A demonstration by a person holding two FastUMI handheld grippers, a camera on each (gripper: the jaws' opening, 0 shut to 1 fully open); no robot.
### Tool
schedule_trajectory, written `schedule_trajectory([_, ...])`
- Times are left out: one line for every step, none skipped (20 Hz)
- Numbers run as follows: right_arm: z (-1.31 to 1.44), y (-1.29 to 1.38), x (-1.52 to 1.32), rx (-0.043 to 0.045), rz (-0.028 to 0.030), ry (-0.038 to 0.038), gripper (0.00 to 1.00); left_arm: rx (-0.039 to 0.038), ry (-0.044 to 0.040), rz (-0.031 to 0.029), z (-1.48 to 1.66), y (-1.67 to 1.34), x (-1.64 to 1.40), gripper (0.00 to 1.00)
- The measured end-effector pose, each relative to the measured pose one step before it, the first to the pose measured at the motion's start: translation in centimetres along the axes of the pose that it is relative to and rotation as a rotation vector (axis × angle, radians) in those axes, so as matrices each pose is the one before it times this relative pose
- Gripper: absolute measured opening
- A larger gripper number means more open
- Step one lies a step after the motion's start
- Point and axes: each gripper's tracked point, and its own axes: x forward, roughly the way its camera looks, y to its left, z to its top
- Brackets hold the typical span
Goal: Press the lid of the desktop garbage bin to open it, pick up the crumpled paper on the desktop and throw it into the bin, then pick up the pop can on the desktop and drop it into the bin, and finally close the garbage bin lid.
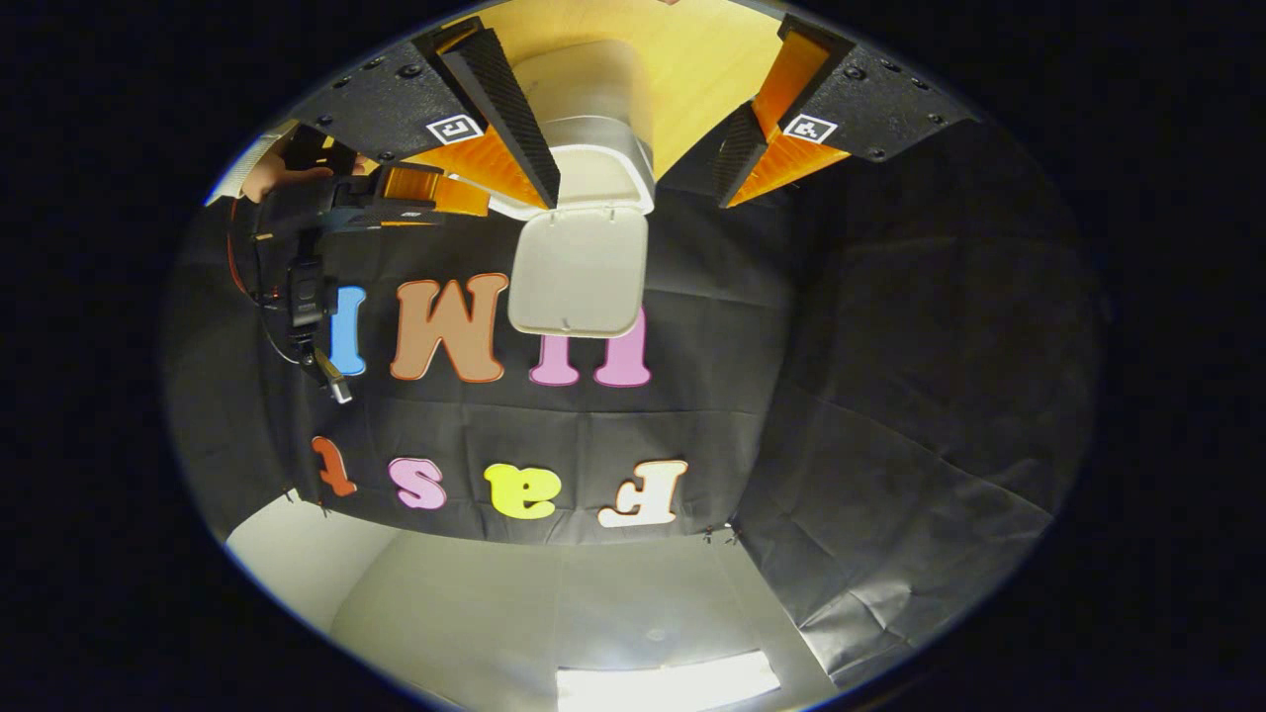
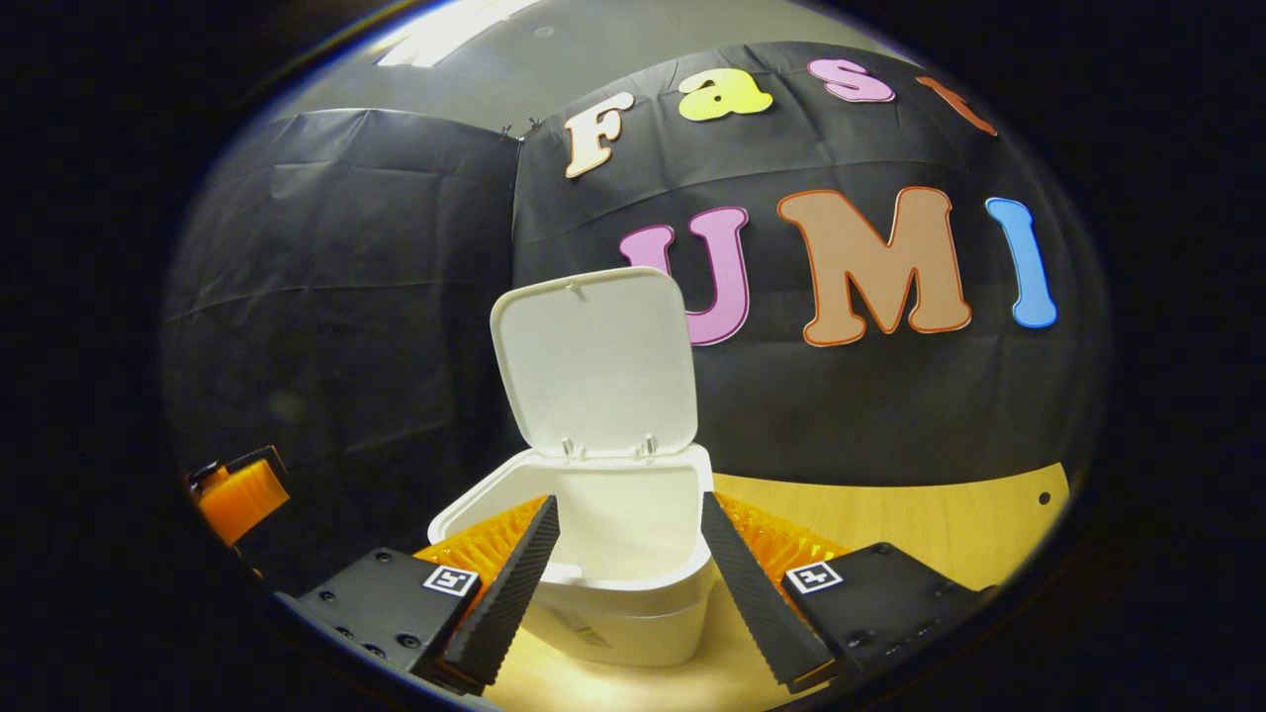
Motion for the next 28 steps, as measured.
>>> schedule_trajectory([0.297, -1.217, -0.841, -0.00358, -0.02210, -0.01111, 0.97, 0.00379, 0.00273, -0.03045, -0.193, -1.303, 0.352, 0.94])
schedule_trajectory([0.299, -1.493, -0.893, -0.00520, -0.02533, -0.01209, 0.97, 0.00305, 0.00332, -0.03403, -0.298, -1.580, 0.456, 0.94])
schedule_trajectory([0.355, -1.559, -1.000, -0.00176, -0.02777, -0.01221, 0.97, 0.00240, 0.00257, -0.03873, -0.257, -1.740, 0.453, 0.94])
schedule_trajectory([0.332, -1.598, -1.004, 0.00561, -0.02784, -0.00909, 0.96, 0.00285, 0.00218, -0.04063, -0.261, -1.840, 0.427, 0.94])
schedule_trajectory([0.336, -1.645, -0.951, 0.01216, -0.02779, -0.01087, 0.96, 0.00057, 0.00343, -0.04005, -0.282, -1.983, 0.569, 0.94])
schedule_trajectory([0.379, -1.716, -1.164, 0.01382, -0.02909, -0.00946, 0.97, -0.00454, 0.00224, -0.04338, -0.359, -2.097, 0.762, 0.94])
schedule_trajectory([0.348, -1.792, -1.008, 0.00998, -0.03142, -0.00801, 0.96, -0.00987, 0.00089, -0.04909, -0.347, -2.210, 0.813, 0.94])
schedule_trajectory([0.326, -1.893, -0.963, 0.00421, -0.03443, -0.00714, 0.96, -0.01103, 0.00161, -0.04497, -0.537, -2.150, 0.754, 0.94])
schedule_trajectory([0.328, -1.794, -0.972, 0.00196, -0.03696, -0.00462, 0.96, -0.01135, 0.00328, -0.03783, -0.519, -1.801, 0.883, 0.94])
schedule_trajectory([0.119, -2.052, -0.909, -0.00277, -0.03799, -0.00471, 0.96, -0.01304, 0.00607, -0.03457, -0.683, -1.705, 0.813, 0.93])
schedule_trajectory([0.120, -1.927, -0.958, -0.00432, -0.03670, -0.00380, 0.96, -0.01607, 0.00349, -0.03224, -0.504, -1.582, 0.894, 0.94])
schedule_trajectory([0.034, -1.920, -0.871, -0.00407, -0.03675, -0.00179, 0.96, -0.01755, 0.00349, -0.02935, -0.661, -1.489, 0.926, 0.94])
schedule_trajectory([-0.070, -1.816, -0.821, -0.00544, -0.03566, -0.00087, 0.96, -0.01541, 0.00583, -0.02382, -0.802, -1.213, 0.979, 0.94])
schedule_trajectory([-0.181, -1.681, -0.946, -0.00282, -0.03073, 0.00090, 0.96, -0.01045, 0.01206, -0.02186, -0.965, -1.062, 1.180, 0.94])
schedule_trajectory([-0.182, -1.504, -0.781, -0.00256, -0.02761, 0.00242, 0.96, 0.00027, 0.01874, -0.01226, -1.159, -0.725, 1.097, 0.94])
schedule_trajectory([-0.235, -1.472, -0.684, -0.00186, -0.02769, 0.00318, 0.95, 0.00431, 0.02058, -0.00783, -1.416, -0.548, 1.079, 0.94])
schedule_trajectory([-0.215, -1.325, -0.655, -0.00053, -0.02558, 0.00186, 0.95, 0.00288, 0.01836, -0.00836, -1.198, -0.472, 1.218, 0.94])
schedule_trajectory([-0.343, -1.130, -0.555, 0.00359, -0.02402, -0.00036, 0.96, 0.00199, 0.01530, -0.00347, -1.231, -0.390, 1.388, 0.94])
schedule_trajectory([-0.314, -0.922, -0.389, 0.00889, -0.02021, 0.00278, 0.96, -0.00002, 0.01510, 0.00356, -1.195, -0.089, 1.426, 0.94])
schedule_trajectory([-0.444, -0.758, -0.355, 0.01391, -0.01645, 0.00445, 0.96, -0.00299, 0.02158, 0.01108, -1.501, 0.185, 1.467, 0.94])
schedule_trajectory([-0.388, -0.595, -0.149, 0.01485, -0.01390, 0.00280, 0.96, -0.00551, 0.02542, 0.01278, -1.421, 0.197, 1.261, 0.94])
schedule_trajectory([-0.458, -0.666, -0.052, 0.00950, -0.01797, 0.00427, 0.96, -0.00792, 0.01834, 0.01487, -1.276, 0.382, 1.064, 0.94])
schedule_trajectory([-0.407, -0.639, 0.019, 0.00462, -0.01627, 0.00371, 0.96, -0.00602, 0.01428, 0.01140, -1.148, 0.378, 0.957, 0.94])
schedule_trajectory([-0.293, -0.601, 0.031, 0.00243, -0.01371, 0.00062, 0.96, -0.00156, 0.02005, 0.00677, -1.434, 0.106, 0.784, 0.94])
schedule_trajectory([-0.294, -0.622, 0.116, 0.00359, -0.01382, -0.00150, 0.96, 0.00358, 0.02710, 0.00479, -1.340, 0.147, 0.679, 0.94])
schedule_trajectory([-0.168, -0.391, 0.065, 0.00792, -0.01111, -0.00061, 0.96, 0.00567, 0.03083, 0.00742, -1.477, 0.326, 0.751, 0.94])
schedule_trajectory([-0.178, -0.364, 0.115, 0.01089, -0.00860, 0.00018, 0.96, 0.00399, 0.03497, 0.00647, -1.246, 0.293, 0.739, 0.94])
schedule_trajectory([-0.207, -0.247, 0.189, 0.01053, -0.00752, 0.00014, 0.96, -0.00175, 0.02754, 0.00376, -1.278, 0.241, 0.689, 0.94])
